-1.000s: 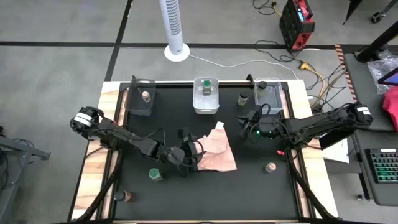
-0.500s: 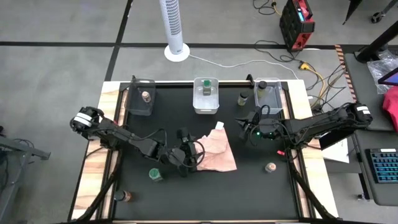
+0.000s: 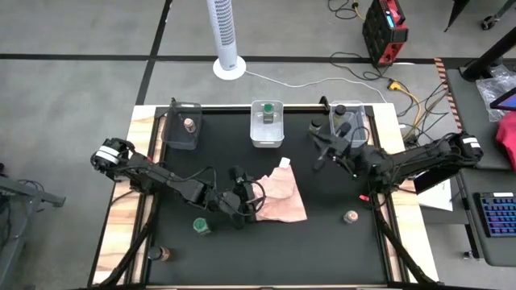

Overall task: Sort spices by type
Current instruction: Put the green spice bottle into the white bin

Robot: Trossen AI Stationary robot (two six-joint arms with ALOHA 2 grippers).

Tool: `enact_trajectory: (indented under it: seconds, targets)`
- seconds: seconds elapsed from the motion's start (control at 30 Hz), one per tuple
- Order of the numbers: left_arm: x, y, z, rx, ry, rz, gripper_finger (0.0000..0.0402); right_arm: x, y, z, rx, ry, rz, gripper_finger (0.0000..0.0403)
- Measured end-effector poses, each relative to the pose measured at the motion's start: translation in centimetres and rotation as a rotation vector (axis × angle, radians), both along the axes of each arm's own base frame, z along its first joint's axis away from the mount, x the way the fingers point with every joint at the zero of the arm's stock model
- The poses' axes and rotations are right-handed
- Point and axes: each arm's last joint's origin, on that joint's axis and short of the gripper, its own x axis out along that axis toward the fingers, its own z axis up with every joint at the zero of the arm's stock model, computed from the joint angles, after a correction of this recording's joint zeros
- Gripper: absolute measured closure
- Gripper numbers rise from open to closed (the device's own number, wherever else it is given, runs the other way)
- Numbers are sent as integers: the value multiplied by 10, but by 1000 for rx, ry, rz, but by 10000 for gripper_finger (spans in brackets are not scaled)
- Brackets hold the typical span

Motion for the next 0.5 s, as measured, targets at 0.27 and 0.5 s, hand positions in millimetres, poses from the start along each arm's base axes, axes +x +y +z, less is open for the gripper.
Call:
enact_trajectory:
  seconds: [0.27,0.5]
  targets:
    - [-4,-8,-1,-30,5,-9,117,4,5,-26,155,169,89,390]
    - [0,-19,19,-55,59,-4,117,6,11,-51,308,288,89,390]
